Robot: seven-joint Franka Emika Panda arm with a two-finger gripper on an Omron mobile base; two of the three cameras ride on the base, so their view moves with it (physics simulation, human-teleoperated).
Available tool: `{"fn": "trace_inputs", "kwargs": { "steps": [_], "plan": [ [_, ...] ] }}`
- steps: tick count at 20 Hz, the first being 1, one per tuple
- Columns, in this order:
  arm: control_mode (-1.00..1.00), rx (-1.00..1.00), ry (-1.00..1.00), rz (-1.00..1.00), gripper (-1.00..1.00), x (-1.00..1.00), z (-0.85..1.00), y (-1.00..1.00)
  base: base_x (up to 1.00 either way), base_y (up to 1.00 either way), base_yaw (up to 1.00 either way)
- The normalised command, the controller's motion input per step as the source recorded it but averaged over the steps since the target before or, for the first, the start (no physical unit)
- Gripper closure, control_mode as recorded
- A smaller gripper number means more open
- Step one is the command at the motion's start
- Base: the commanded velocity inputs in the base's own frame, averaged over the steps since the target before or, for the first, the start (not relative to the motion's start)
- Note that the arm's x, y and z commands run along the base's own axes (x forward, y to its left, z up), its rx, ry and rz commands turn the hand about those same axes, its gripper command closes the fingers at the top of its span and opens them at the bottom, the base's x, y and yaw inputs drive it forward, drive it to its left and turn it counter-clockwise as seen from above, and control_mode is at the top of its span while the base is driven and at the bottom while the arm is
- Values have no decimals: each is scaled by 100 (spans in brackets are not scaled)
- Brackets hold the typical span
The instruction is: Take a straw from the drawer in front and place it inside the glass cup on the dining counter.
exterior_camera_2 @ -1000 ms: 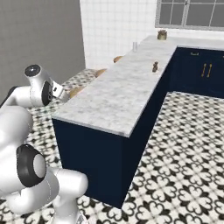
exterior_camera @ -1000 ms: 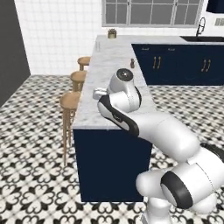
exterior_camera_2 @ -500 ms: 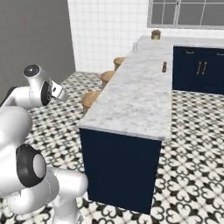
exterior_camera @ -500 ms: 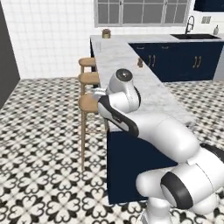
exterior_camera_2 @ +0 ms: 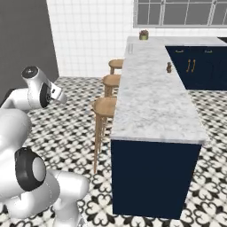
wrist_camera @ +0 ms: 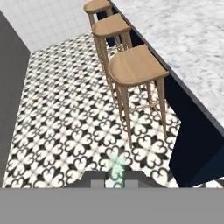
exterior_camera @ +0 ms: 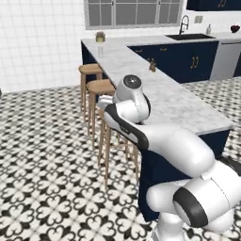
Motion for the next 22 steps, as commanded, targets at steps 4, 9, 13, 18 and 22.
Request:
{"fn": "trace_inputs", "kwargs": {
  "steps": [4, 9, 13, 18, 22],
  "plan": [
    [100, 0, 0, 0, 100, 0, 0, 0, 72, 100, -40],
    [100, 0, 0, 0, 100, 0, 0, 0, 72, 100, -43],
    [100, 0, 0, 0, 100, 0, 0, 0, 53, 100, -42],
    [100, 0, 0, 0, 100, 0, 0, 0, 43, 100, -41],
    [100, 0, 0, 0, 100, 0, 0, 0, 40, 100, -40]
  ]
}}
